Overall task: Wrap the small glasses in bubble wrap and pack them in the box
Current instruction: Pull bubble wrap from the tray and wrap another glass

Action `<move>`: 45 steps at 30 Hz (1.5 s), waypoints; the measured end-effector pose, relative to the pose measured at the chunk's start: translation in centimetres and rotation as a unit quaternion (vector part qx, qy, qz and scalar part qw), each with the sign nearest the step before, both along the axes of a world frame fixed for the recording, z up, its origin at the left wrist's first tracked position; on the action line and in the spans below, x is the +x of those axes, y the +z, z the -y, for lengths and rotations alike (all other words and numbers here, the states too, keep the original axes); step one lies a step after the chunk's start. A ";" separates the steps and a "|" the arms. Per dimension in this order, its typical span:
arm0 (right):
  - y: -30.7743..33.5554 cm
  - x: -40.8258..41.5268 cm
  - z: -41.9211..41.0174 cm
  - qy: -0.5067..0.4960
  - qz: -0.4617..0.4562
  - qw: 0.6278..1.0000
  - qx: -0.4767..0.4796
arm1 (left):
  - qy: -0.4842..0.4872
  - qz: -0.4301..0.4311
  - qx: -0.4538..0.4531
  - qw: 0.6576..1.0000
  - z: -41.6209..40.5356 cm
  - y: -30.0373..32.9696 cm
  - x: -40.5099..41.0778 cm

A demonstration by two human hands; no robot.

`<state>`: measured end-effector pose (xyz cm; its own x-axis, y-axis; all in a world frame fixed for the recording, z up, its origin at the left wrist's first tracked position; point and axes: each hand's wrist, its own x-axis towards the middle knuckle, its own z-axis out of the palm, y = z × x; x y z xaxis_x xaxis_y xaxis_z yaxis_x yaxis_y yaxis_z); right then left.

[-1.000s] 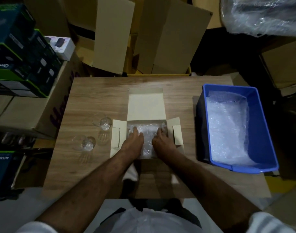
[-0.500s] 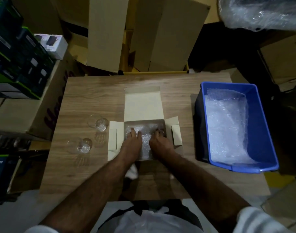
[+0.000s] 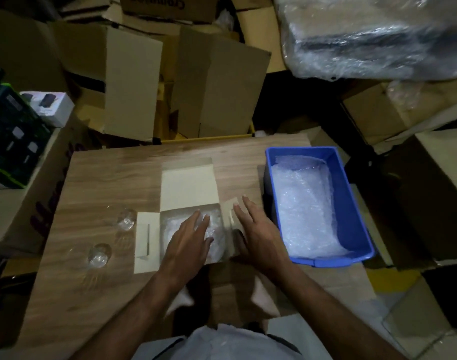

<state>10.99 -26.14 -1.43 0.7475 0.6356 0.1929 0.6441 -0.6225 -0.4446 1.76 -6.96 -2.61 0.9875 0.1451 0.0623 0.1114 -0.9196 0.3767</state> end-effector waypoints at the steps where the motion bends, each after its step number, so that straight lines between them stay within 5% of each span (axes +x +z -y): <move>1: 0.3 0.3 1.4 -0.028 0.002 1.000 0.008 | -0.007 0.015 -0.017 1.000 1.3 0.4 0.7; 7: 0.7 2.4 10.4 -0.156 -0.003 0.987 0.021 | -0.087 0.094 -0.047 0.991 10.2 1.9 6.4; 10: 0.0 4.3 14.6 -0.181 -0.069 0.979 -0.064 | -0.102 0.090 -0.051 0.989 13.9 1.3 9.1; 16: -2.6 8.4 17.9 -0.087 -0.256 0.935 -0.232 | -0.083 0.013 -0.015 0.996 16.4 -1.9 12.2; 21: -4.0 10.5 16.5 -0.015 -0.200 0.915 -0.351 | -0.044 -0.012 -0.023 0.999 16.7 -2.4 12.5; 36: -3.8 11.3 16.6 -0.016 -0.123 0.975 -0.187 | -0.043 -0.027 -0.042 0.998 16.8 -2.6 12.5; 45: -2.5 10.3 18.7 -0.073 0.032 0.996 -0.032 | -0.042 -0.039 -0.050 0.997 16.7 -1.5 12.1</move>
<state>21.27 -44.81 -3.91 0.8200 0.5340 0.2061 0.5709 -0.7366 -0.3626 13.82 -23.64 -4.14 0.9976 0.0637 -0.0253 0.0682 -0.8851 0.4603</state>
